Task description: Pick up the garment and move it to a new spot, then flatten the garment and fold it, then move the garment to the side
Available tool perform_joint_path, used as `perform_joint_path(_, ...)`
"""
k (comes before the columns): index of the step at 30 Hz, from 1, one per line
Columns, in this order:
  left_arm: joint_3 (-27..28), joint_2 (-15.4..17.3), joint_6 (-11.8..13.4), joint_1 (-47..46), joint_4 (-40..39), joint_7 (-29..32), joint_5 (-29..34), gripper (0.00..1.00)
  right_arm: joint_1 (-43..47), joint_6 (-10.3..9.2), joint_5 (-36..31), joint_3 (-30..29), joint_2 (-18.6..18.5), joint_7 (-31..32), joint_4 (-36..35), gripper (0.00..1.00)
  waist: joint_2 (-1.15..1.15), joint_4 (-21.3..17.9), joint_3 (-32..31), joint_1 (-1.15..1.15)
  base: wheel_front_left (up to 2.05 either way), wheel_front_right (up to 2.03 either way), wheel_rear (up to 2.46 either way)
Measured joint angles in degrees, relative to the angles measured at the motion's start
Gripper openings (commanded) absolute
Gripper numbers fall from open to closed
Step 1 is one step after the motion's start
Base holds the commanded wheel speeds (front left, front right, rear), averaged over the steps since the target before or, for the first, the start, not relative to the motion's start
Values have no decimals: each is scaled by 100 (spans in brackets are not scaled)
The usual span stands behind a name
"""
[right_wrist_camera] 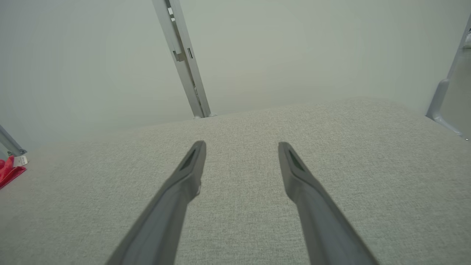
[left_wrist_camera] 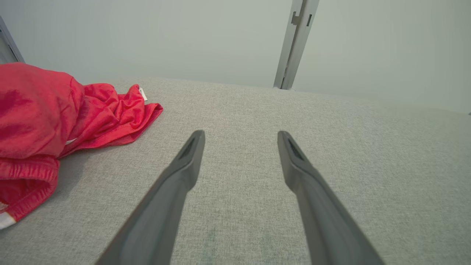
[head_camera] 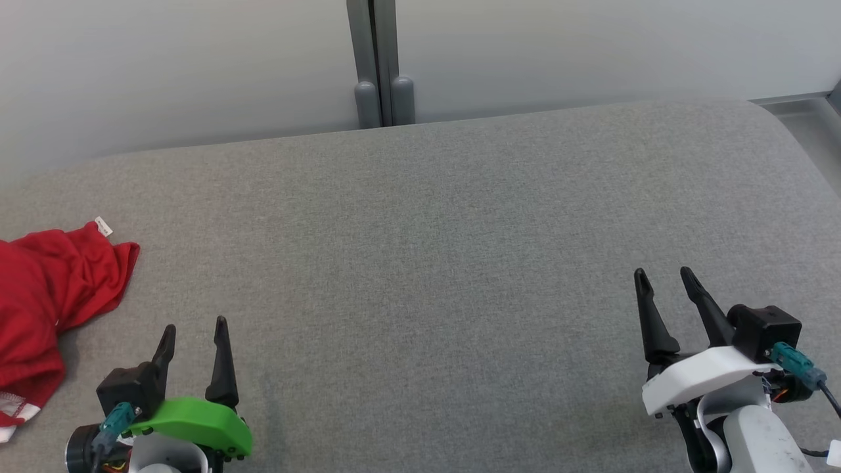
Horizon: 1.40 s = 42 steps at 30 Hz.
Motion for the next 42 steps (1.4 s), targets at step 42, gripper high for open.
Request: perform_joint_path(42, 1185, -192, -219, 233, 517, -388, 1473, 100, -254, 4, -1322, 643, -5, -379, 427, 100, 0, 2237, 301, 0, 0, 0, 0)
